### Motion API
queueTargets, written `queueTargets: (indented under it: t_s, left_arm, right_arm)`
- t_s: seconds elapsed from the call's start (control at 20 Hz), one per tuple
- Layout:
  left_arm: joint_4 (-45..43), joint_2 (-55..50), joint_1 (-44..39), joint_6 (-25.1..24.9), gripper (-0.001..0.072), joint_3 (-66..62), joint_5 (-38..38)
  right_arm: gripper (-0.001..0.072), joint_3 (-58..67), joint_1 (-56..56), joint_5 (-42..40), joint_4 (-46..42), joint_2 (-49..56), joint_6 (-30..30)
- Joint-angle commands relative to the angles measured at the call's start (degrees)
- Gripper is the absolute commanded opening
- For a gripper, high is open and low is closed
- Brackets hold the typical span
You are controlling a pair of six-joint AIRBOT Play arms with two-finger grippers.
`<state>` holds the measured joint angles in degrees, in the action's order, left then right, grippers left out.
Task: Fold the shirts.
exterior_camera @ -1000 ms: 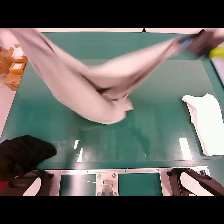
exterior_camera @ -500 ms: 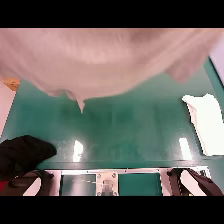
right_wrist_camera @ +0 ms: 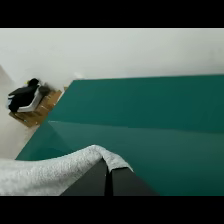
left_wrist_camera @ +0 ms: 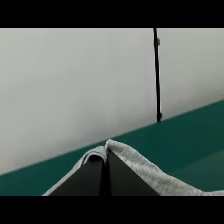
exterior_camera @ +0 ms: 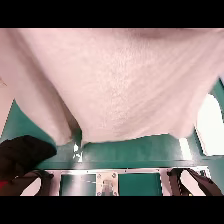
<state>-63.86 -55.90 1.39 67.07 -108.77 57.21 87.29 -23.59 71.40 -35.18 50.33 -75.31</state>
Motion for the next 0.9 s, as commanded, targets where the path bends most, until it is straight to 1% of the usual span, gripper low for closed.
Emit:
queueTargets:
  t_s: [0.0, 0.15, 0.25, 0.3, 0.45, 0.6, 0.65, 0.7, 0.75, 0.8, 0.85]
  left_arm:
    - [4.87, -13.53, -0.46, -2.49, 0.0026, 3.58, -1.11]
    - [10.16, -30.56, -3.5, -6.32, 0.0026, 3.54, -1.6]
    - [10.29, -40.72, -6.32, -7.58, 0.0026, 3.54, -4.04]
    - [10.32, -44.59, -7.39, -7.54, 0.0026, 3.54, -5.7]
    - [10.43, -50.18, -8.81, -7.34, 0.0026, 3.54, -8.28]
    - [10.29, -50.38, -8.79, -6.95, 0.0027, 3.45, -7.39]
    - [10.23, -50.34, -8.79, -6.97, 0.0041, 3.08, -6.58]
    - [10.25, -50.16, -8.79, -6.91, 0.038, 2.93, -5.92]
    - [10.01, -49.72, -8.76, -5.97, 0.0712, 2.84, -5.31]
    - [8.33, -49.4, -8.31, -3.74, 0.0707, 1.6, -2.89]
    - [6.01, -48.98, -7.43, -2.05, 0.0708, -0.24, 0.74]
  right_arm:
    - [0.0014, -19.04, 0.02, -9.55, 0.22, 2.54, 4.02]
    - [0.0014, -29.64, 1.4, -19.08, 0.24, 11.69, 8.46]
    - [0.0013, -31.21, 2.84, -23.65, 0.55, 20.79, 10.34]
    - [0.0014, -30.75, 3.41, -24.59, 1.99, 25.4, 11.52]
    - [0.0014, -27.52, 3.67, -24.39, 7.78, 37.38, 14.51]
    - [0.0014, -25.57, 3.72, -24.26, 8.02, 41.53, 14.49]
    - [0.0016, -25.18, 3.69, -24.26, 8.02, 41.62, 14.49]
    - [0.0092, -24.5, 3.54, -23.96, 7.98, 41.62, 14.49]
    - [0.0235, -23.39, 2.95, -22.58, 7.98, 41.57, 14.49]
    - [0.0293, -21.88, 1.9, -19.82, 7.93, 41.55, 14.49]
    - [0.0289, -19.8, 0.31, -15.63, 7.58, 41.55, 14.47]
